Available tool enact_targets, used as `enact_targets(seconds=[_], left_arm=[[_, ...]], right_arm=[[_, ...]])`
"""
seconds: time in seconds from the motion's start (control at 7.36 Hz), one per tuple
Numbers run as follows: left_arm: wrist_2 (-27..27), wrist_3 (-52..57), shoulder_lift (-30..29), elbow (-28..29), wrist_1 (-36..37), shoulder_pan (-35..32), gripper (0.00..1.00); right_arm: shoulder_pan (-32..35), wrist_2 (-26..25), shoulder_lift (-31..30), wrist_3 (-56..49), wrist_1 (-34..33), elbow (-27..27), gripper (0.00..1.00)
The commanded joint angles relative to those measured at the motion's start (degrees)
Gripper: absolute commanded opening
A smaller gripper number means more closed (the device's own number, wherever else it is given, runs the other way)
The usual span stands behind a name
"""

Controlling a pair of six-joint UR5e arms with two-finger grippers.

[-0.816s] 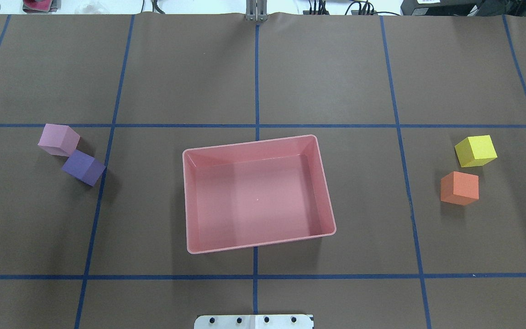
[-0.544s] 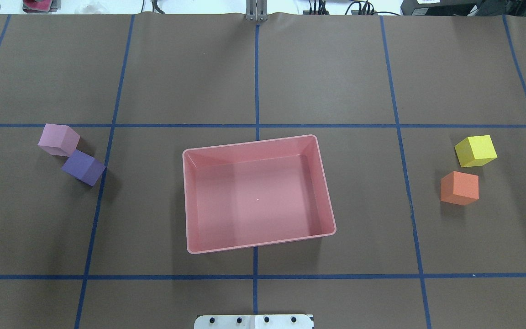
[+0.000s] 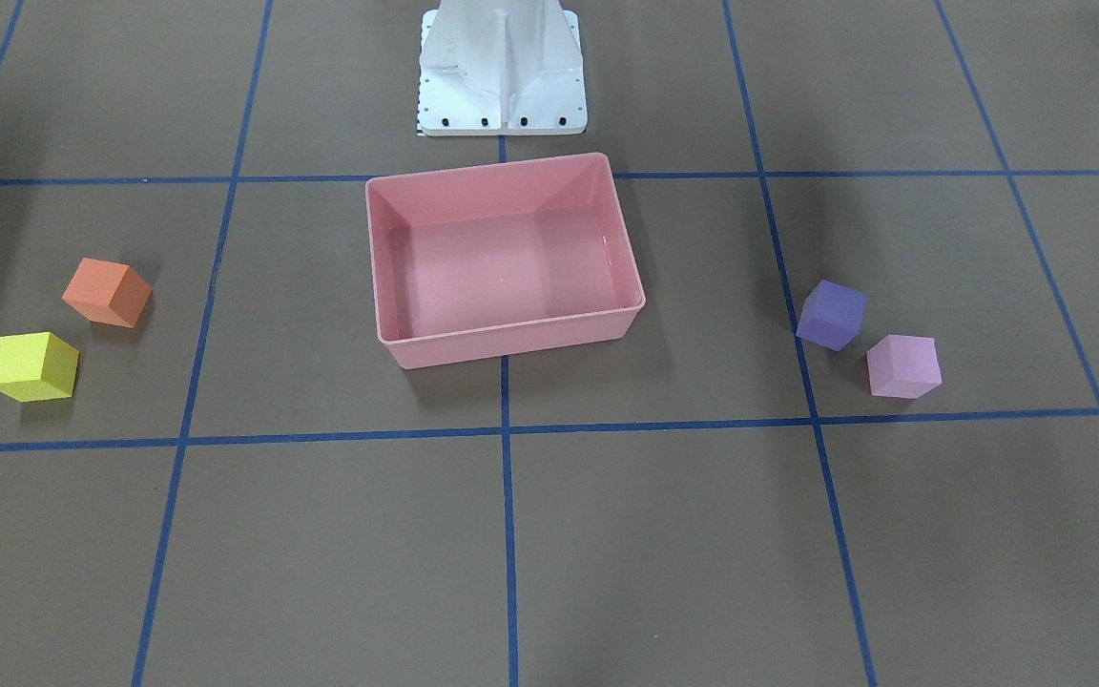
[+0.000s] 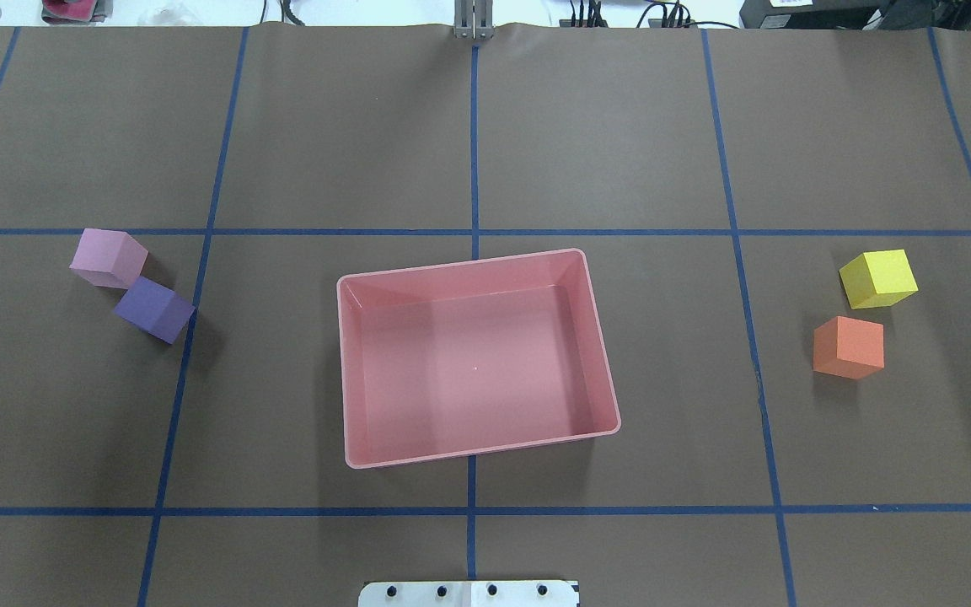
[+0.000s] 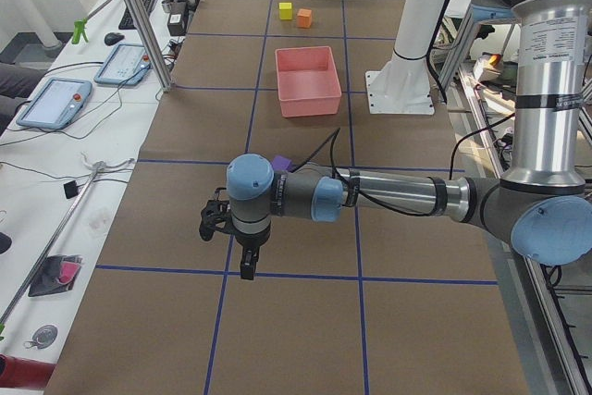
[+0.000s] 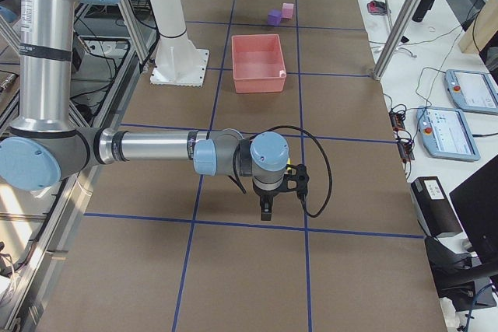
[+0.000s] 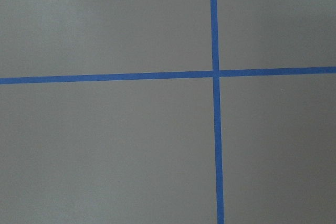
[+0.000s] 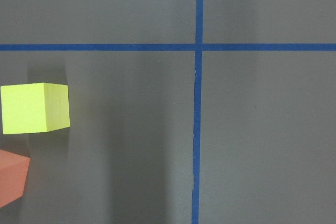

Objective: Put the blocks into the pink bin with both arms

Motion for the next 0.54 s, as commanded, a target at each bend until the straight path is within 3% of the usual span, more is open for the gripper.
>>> enact_targets(seconds=[0.0,0.14,0.41], left_arm=[[0.13,-2.19,-2.08,-0.63,-1.39,4.47,1.0],[0.47,-2.82,-3.65,-2.55,-0.87,8.84,1.0],[-0.05,-2.83,-6.21,-2.83,-1.56,9.94,1.0]], right_arm=[[-0.09,0.02,1.27,0.82,-0.01,0.63,1.0],[-0.43,-0.07,2.5,0.75,-0.18,1.33,1.0],[-0.61,0.63,3.39,1.09,0.34,0.99,1.0]])
